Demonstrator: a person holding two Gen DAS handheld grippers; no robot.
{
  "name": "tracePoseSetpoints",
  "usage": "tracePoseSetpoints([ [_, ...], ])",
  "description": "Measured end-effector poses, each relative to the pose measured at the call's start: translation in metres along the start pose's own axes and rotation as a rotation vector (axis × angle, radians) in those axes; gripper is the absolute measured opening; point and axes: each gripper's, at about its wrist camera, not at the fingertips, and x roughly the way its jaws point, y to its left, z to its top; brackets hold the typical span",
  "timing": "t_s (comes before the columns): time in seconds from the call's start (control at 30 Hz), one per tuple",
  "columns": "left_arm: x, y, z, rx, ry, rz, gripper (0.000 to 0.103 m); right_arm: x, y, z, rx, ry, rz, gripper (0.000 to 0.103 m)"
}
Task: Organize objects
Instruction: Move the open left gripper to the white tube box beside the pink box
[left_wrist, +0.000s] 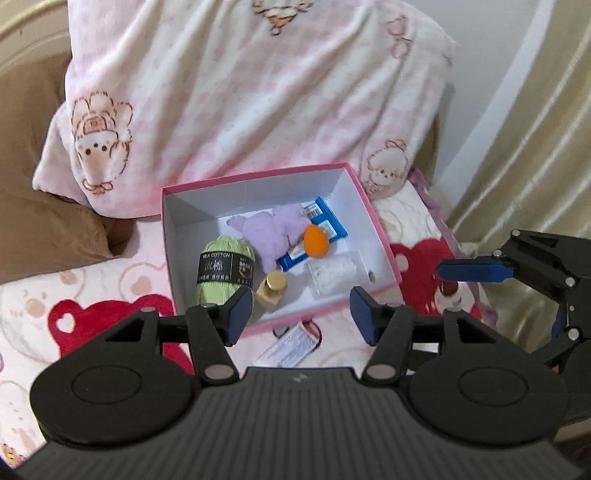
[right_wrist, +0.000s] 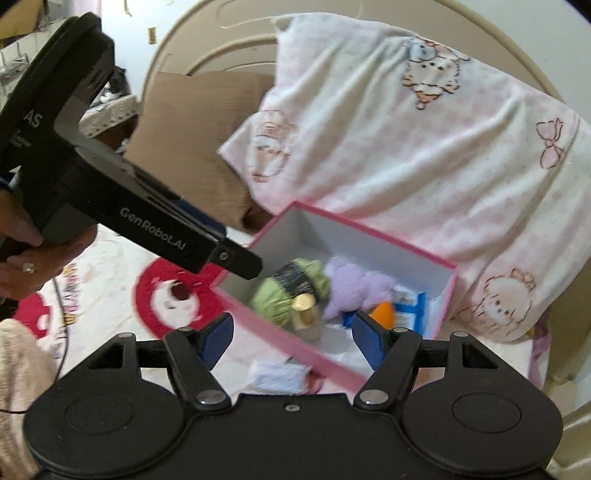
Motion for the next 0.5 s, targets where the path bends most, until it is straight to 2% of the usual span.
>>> tracePoseSetpoints([
  [0.1, -0.01, -0.006, -0.017, 0.014, 0.013, -0.003, 0.061, -0.007, 0.015, -0.014, -0.014, -0.001, 0.023, 0.077],
  [0.27, -0.008, -0.002, -0.053, -0.025, 0.043, -0.026, 0.061, 0.0, 0.033, -0.041, -0.033, 0.0, 0.049, 0.081],
  [0.5, 0.027, 0.011, -0.092, -0.069, 0.075, -0.062, 0.061, 0.026, 0.043, -0.074, -0.034, -0.01, 0.052, 0.083],
])
